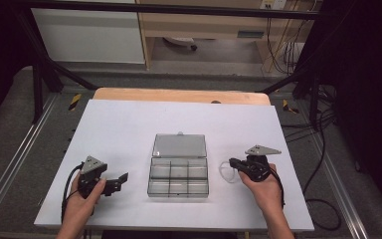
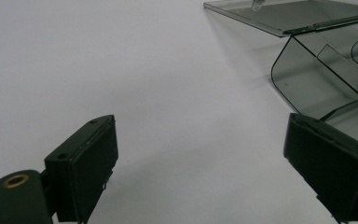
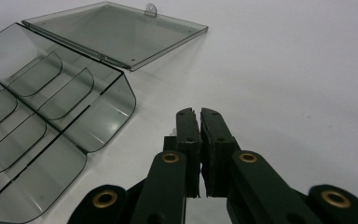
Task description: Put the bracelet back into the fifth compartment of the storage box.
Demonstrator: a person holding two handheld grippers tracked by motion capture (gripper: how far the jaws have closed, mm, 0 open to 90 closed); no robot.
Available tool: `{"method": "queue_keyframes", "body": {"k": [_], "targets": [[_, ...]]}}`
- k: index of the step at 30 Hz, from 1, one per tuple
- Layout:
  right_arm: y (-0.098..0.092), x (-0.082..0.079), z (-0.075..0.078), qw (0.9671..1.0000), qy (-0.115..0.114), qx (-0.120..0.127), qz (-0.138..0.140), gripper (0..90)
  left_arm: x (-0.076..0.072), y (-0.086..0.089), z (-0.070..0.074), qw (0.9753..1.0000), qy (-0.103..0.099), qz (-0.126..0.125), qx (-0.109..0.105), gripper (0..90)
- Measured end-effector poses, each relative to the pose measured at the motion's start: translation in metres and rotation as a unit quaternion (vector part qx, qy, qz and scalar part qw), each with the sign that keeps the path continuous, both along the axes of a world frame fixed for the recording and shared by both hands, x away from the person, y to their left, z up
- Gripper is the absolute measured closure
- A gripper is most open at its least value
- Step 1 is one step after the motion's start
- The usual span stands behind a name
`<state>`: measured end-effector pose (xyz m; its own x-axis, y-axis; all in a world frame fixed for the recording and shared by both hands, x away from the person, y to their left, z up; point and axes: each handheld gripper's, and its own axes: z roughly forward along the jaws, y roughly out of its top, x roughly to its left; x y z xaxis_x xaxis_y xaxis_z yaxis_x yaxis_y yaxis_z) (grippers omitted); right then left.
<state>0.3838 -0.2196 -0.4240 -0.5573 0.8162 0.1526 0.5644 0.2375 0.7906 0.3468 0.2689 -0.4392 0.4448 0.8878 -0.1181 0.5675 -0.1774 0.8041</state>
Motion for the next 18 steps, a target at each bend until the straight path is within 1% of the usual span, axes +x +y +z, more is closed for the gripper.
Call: {"method": "queue_keyframes", "body": {"k": [1,2,4,9,13,15,18], "targets": [[0.001,0.0,0.0,1.0,0.0,-0.002,0.001,87.0,0.0,0.0,0.001,1.0,-0.002,-0.001,0.001,9.9],[0.001,-0.001,0.002,1.0,-0.002,0.002,0.002,87.0,0.0,0.0,0.001,1.0,-0.003,-0.001,0.002,9.8],[0.0,-0.002,0.007,0.9998,-0.008,0.018,0.002,87.0,0.0,0.0,0.001,1.0,-0.003,-0.001,0.003,9.8],[0.005,-0.005,0.015,0.9988,-0.039,0.026,0.011,87.0,0.0,0.002,0.001,1.0,-0.007,0.003,-0.001,9.9],[0.01,-0.004,0.022,0.9982,-0.048,0.031,0.02,87.0,0.0,0.001,0.001,1.0,-0.008,0.001,0.002,9.8],[0.012,-0.004,0.029,0.9976,-0.051,0.04,0.024,87.0,0.0,0.001,0.001,1.0,-0.006,0.002,0.002,9.9],[0.016,-0.002,0.038,0.9967,-0.058,0.048,0.032,87.1,0.0,0.002,0.001,1.0,-0.006,0.004,0.002,9.9]]}}
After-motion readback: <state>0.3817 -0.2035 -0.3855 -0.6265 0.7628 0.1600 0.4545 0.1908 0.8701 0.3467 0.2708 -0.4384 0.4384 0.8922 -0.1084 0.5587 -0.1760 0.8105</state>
